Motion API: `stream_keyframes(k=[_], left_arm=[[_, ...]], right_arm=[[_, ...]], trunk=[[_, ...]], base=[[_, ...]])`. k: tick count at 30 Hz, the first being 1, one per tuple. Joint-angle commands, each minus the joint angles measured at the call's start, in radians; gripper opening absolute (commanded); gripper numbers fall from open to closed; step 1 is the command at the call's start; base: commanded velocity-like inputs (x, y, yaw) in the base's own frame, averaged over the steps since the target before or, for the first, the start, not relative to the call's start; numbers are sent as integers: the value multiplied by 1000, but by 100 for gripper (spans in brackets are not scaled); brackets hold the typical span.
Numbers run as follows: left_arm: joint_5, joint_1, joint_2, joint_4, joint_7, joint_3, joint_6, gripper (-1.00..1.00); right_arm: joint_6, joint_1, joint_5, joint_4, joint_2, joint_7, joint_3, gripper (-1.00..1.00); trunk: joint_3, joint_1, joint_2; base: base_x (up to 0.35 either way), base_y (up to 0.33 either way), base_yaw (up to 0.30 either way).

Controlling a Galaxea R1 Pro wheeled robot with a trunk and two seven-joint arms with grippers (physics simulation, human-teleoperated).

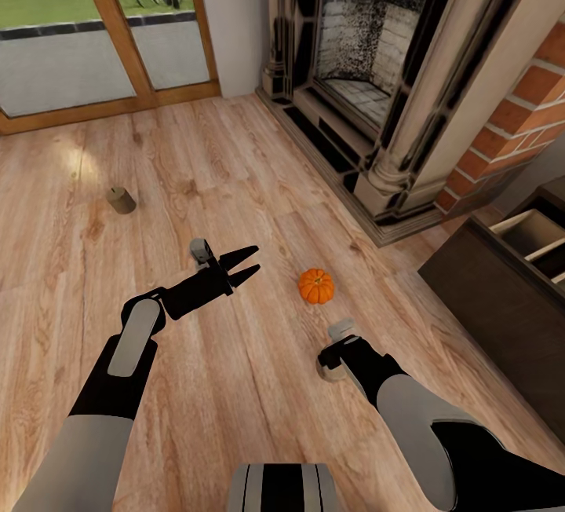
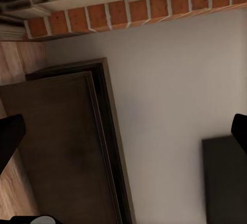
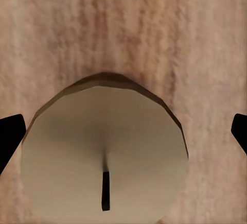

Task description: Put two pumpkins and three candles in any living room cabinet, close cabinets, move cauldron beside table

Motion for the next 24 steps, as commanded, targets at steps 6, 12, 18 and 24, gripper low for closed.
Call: stream_keyframes(k=[6, 12, 18, 24], left_arm=[[0, 0, 0, 1, 0, 0, -1, 100], [0, 0, 0, 0, 0, 0, -1, 100], [0, 0, 0, 1, 0, 0, -1, 100], [0, 0, 1, 1, 0, 0, -1, 100]], right_arm=[[0, 0, 0, 0, 0, 0, 0, 100], [0, 0, 0, 0, 0, 0, 0, 100], [0, 0, 0, 0, 0, 0, 0, 100], [0, 0, 0, 0, 0, 0, 0, 100]], trunk=[[-8, 1, 0], [-8, 1, 0], [-15, 2, -1], [-15, 2, -1]], base=[[1, 0, 0], [0, 0, 0], [0, 0, 0], [0, 0, 0]])
